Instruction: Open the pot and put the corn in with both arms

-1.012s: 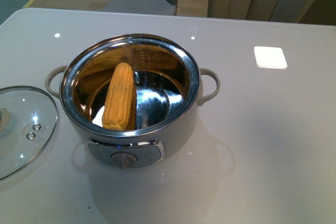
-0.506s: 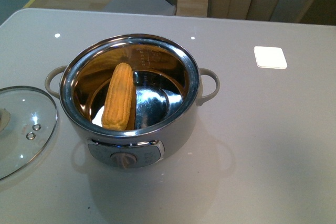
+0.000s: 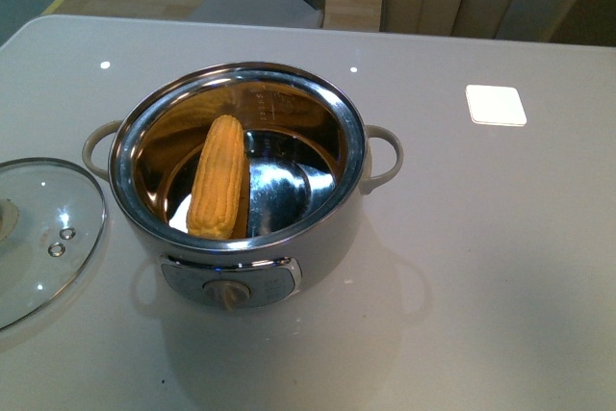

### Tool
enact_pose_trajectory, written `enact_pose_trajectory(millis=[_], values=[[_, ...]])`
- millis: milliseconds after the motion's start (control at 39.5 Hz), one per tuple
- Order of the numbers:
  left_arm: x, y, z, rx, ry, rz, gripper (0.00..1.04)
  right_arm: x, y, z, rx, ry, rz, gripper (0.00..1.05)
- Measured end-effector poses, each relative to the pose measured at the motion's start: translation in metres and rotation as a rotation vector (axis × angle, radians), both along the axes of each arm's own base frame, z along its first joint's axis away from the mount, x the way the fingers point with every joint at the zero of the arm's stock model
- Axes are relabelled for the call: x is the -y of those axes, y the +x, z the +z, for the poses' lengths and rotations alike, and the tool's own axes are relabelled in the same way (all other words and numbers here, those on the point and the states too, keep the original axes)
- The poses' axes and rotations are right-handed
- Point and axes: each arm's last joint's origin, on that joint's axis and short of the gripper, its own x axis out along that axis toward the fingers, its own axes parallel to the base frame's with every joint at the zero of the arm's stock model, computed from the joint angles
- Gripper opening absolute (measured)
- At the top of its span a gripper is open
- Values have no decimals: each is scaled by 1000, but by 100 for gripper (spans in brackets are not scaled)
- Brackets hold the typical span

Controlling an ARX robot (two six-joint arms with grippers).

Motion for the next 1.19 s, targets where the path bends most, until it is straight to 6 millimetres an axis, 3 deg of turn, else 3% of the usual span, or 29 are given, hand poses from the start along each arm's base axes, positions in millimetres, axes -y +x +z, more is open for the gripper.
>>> enact_pose_trajectory(millis=[658, 810, 1189], values=[[0, 0, 0, 0, 0, 0, 98, 0, -14, 0, 1, 0, 0, 2], [0, 0, 0, 0, 0, 0, 98, 0, -25, -3, -5, 0, -2, 2], [0, 0, 0, 0, 0, 0, 98, 0, -25, -3, -3, 0, -2, 2]])
